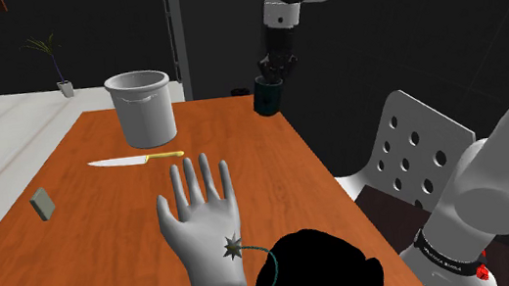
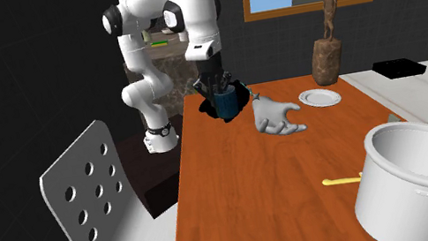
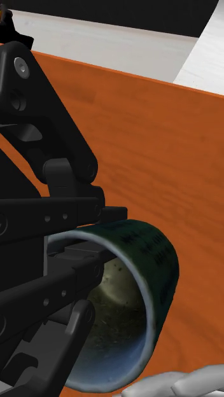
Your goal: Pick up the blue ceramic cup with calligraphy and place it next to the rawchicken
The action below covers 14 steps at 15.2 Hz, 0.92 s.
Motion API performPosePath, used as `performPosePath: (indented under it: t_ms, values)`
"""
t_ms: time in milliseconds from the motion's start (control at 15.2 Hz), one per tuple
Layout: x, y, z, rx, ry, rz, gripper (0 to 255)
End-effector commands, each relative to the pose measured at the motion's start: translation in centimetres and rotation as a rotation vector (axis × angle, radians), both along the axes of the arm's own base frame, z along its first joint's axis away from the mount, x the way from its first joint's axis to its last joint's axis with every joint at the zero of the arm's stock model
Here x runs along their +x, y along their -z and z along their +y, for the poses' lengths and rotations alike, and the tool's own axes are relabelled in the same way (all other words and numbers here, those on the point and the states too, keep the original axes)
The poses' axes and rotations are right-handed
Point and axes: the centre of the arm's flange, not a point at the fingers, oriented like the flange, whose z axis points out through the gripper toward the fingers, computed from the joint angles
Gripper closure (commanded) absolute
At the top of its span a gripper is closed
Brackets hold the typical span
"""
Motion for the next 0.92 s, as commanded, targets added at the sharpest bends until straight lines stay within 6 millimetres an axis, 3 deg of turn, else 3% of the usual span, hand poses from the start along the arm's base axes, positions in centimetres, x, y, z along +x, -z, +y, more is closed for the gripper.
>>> performPosePath:
  t_ms: [0,858]
  values:
    - [-2.7,0.1,0.8,0.0,0.001,0.0,255]
    - [-18.3,0.0,7.9,0.0,0.001,0.0,255]
